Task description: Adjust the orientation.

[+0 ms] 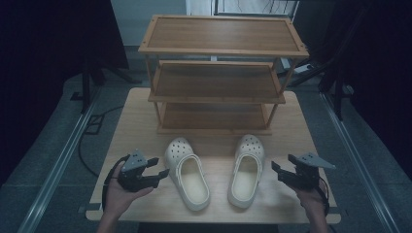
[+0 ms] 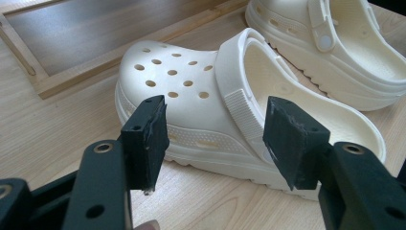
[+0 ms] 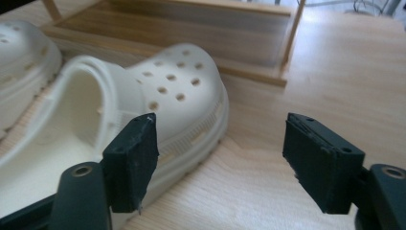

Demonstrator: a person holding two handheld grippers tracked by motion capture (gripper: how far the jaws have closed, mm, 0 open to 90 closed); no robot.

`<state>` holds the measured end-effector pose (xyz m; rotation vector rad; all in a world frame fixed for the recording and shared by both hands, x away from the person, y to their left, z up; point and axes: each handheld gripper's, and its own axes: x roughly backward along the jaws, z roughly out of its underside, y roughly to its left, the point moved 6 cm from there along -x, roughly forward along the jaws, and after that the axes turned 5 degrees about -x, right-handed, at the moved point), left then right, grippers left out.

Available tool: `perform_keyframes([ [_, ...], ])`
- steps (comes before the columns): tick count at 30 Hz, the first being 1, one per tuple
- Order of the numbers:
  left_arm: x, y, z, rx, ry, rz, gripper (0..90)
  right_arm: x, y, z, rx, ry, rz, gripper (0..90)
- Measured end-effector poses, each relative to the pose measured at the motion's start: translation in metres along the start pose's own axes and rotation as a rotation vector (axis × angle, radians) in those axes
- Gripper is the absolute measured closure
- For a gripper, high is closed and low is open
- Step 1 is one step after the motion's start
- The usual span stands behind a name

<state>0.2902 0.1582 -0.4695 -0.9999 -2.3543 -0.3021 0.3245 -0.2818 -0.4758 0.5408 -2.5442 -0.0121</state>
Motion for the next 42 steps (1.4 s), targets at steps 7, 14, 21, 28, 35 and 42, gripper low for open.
perform_keyframes([
  [7, -0.006, 0.005, 0.004, 0.007, 0.013, -0.003, 41.1, 0.004, 0.007, -0.007, 0.039, -0.016, -0.022, 36.4],
  [14, -0.007, 0.007, 0.004, 0.008, 0.016, -0.01, 41.1, 0.011, 0.014, -0.014, 0.035, -0.039, -0.04, 64.0],
  [21, -0.004, 0.005, 0.002, 0.011, 0.003, -0.007, 41.1, 0.022, 0.032, -0.022, 0.07, -0.064, -0.11, 75.7],
  [28, -0.008, 0.006, 0.002, 0.012, 0.013, -0.01, 41.1, 0.015, 0.047, -0.022, 0.097, -0.055, -0.182, 86.5],
  [35, -0.008, 0.002, 0.003, 0.008, 0.008, 0.009, 41.1, 0.002, 0.079, -0.018, 0.136, -0.022, -0.255, 89.5],
  [42, -0.01, 0.002, 0.003, 0.002, 0.01, 0.018, 41.1, -0.01, 0.112, -0.011, 0.203, 0.023, -0.319, 89.5],
])
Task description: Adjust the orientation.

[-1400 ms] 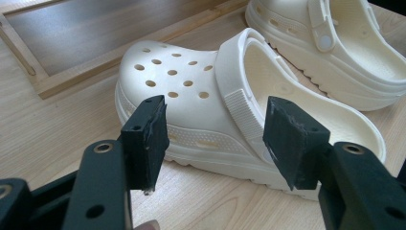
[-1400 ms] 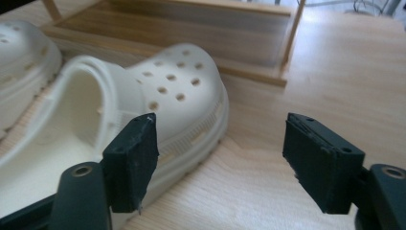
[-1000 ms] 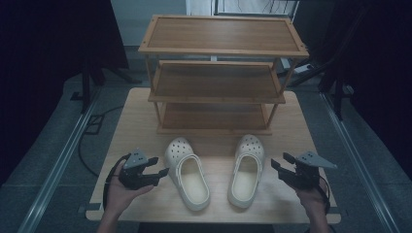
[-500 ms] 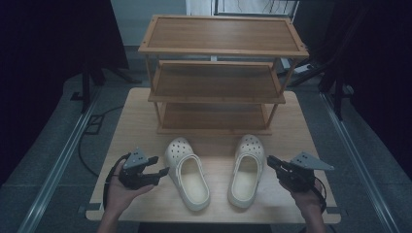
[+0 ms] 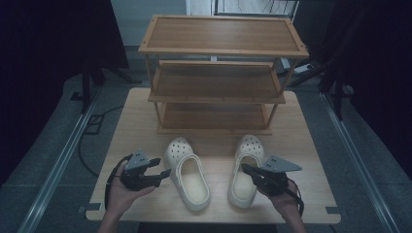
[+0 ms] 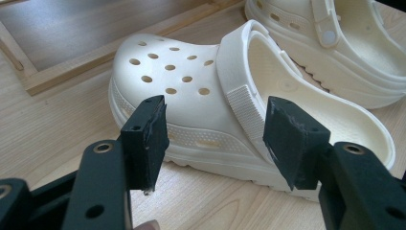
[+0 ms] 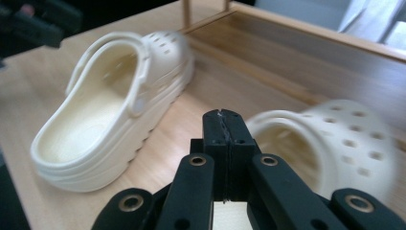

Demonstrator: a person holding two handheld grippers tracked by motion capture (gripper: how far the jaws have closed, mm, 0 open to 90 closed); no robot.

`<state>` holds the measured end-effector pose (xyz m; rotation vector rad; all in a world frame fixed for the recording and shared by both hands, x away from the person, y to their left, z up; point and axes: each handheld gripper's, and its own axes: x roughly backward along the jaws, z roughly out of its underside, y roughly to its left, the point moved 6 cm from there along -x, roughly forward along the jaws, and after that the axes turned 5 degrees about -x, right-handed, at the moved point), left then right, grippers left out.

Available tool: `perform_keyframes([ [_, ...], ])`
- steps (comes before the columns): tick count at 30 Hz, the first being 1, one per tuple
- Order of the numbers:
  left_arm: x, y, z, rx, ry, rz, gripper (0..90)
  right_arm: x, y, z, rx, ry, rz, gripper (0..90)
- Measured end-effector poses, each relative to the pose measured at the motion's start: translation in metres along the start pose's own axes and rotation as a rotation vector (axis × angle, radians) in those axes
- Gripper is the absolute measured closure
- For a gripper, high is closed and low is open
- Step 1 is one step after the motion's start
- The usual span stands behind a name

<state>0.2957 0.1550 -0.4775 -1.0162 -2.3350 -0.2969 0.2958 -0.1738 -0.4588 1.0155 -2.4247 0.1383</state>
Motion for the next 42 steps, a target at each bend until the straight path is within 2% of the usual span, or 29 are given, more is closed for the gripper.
perform_keyframes([
  [4, 0.001, 0.002, -0.001, -0.002, 0.0, -0.004, 41.2, -0.017, 0.016, 0.006, 0.038, 0.049, -0.044, 89.5],
  [5, 0.001, 0.002, -0.002, -0.001, -0.003, -0.005, 41.1, -0.026, 0.026, 0.01, 0.064, 0.08, -0.072, 89.5],
  [7, 0.003, 0.003, -0.003, 0.001, -0.007, -0.01, 41.2, -0.029, 0.029, 0.012, 0.075, 0.092, -0.081, 89.5],
  [8, 0.004, 0.003, -0.003, 0.001, -0.008, -0.016, 41.2, -0.037, 0.036, 0.018, 0.092, 0.132, -0.086, 89.5],
  [13, 0.007, 0.002, -0.004, -0.005, -0.01, -0.029, 41.0, -0.047, 0.045, 0.028, 0.113, 0.181, -0.1, 89.5],
  [19, 0.008, 0.0, -0.008, -0.015, -0.015, -0.025, 40.9, -0.062, 0.059, 0.043, 0.156, 0.257, -0.129, 89.5],
  [27, 0.01, 0.003, -0.007, -0.012, -0.015, -0.029, 40.8, -0.071, 0.073, 0.044, 0.198, 0.274, -0.125, 89.6],
  [29, 0.012, 0.003, -0.007, -0.01, -0.022, -0.032, 40.8, -0.072, 0.076, 0.044, 0.222, 0.275, -0.09, 89.5],
  [32, 0.013, 0.003, -0.008, -0.01, -0.023, -0.034, 40.8, -0.073, 0.08, 0.042, 0.216, 0.266, -0.116, 89.5],
  [34, 0.013, 0.002, -0.008, -0.014, -0.022, -0.034, 40.8, -0.074, 0.084, 0.042, 0.229, 0.272, -0.122, 89.5],
  [42, 0.015, 0.003, -0.008, -0.009, -0.026, -0.037, 40.8, -0.083, 0.113, 0.04, 0.268, 0.275, -0.186, 89.3],
])
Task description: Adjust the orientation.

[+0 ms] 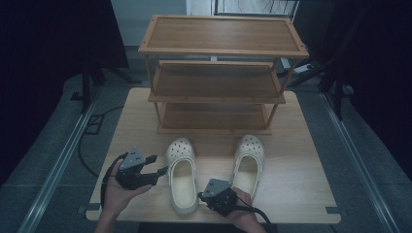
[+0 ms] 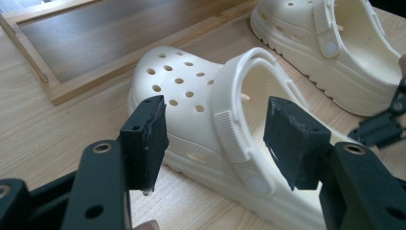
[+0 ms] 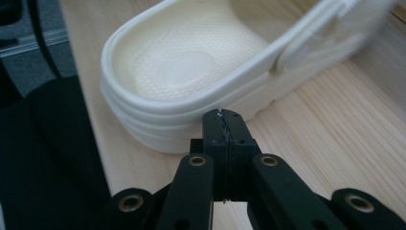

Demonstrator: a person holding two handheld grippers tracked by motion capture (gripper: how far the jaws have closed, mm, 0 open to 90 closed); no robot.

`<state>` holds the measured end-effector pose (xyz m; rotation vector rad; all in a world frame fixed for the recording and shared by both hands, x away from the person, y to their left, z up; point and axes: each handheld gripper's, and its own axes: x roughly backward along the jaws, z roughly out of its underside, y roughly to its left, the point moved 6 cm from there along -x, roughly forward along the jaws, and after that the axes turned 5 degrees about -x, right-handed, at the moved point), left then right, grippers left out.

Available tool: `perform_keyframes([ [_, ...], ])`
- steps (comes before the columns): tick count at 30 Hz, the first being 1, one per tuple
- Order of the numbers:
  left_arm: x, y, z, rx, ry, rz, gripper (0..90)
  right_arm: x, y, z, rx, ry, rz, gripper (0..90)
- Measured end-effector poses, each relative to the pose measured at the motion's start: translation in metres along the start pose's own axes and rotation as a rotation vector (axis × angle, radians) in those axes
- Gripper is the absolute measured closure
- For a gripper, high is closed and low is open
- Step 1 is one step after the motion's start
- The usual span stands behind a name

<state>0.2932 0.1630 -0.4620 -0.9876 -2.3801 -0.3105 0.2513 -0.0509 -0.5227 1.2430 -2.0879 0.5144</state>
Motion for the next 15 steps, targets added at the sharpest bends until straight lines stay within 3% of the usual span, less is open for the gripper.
perform_keyframes([
  [3, 0.003, 0.003, 0.0, 0.006, -0.007, -0.007, 40.8, -0.013, 0.012, -0.009, 0.027, -0.001, -0.012, 89.2],
  [8, 0.005, 0.005, 0.001, 0.012, -0.008, -0.014, 40.8, -0.024, 0.019, -0.017, 0.046, -0.012, -0.021, 88.6],
  [12, 0.005, 0.005, 0.001, 0.01, -0.007, -0.012, 40.7, -0.027, 0.022, -0.019, 0.044, -0.026, -0.022, 87.9],
  [15, 0.005, 0.005, 0.001, 0.01, -0.008, -0.01, 40.7, -0.019, 0.017, -0.019, 0.022, -0.051, -0.022, 87.5],
])
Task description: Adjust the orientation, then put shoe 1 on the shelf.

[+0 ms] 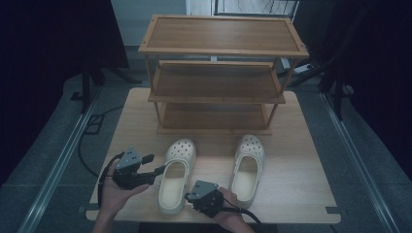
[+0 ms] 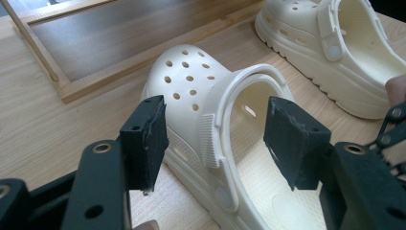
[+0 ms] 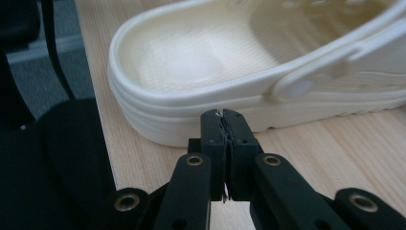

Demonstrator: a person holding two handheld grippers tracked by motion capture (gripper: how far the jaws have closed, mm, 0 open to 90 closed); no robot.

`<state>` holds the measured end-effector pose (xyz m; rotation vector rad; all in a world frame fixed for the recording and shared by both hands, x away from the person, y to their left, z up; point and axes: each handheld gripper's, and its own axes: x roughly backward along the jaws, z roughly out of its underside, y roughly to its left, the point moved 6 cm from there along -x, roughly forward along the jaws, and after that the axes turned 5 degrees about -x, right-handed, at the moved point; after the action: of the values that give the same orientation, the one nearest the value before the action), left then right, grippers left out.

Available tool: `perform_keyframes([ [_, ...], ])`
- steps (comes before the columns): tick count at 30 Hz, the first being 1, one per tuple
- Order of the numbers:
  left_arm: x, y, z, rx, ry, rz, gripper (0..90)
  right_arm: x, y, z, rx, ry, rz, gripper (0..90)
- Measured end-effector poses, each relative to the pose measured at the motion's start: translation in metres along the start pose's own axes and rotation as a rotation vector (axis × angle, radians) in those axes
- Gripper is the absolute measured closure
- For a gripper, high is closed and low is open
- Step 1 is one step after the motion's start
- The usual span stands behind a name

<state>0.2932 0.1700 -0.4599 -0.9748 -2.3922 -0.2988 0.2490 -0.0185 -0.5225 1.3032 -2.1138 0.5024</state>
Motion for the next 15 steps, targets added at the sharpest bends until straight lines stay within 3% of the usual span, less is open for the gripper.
perform_keyframes([
  [10, 0.004, 0.002, 0.0, -0.002, -0.008, -0.002, 40.3, 0.04, -0.03, 0.006, -0.074, -0.091, 0.038, 75.6],
  [15, 0.004, 0.001, -0.001, -0.014, -0.013, 0.007, 39.8, 0.058, -0.05, 0.013, -0.114, -0.119, 0.084, 71.0],
])
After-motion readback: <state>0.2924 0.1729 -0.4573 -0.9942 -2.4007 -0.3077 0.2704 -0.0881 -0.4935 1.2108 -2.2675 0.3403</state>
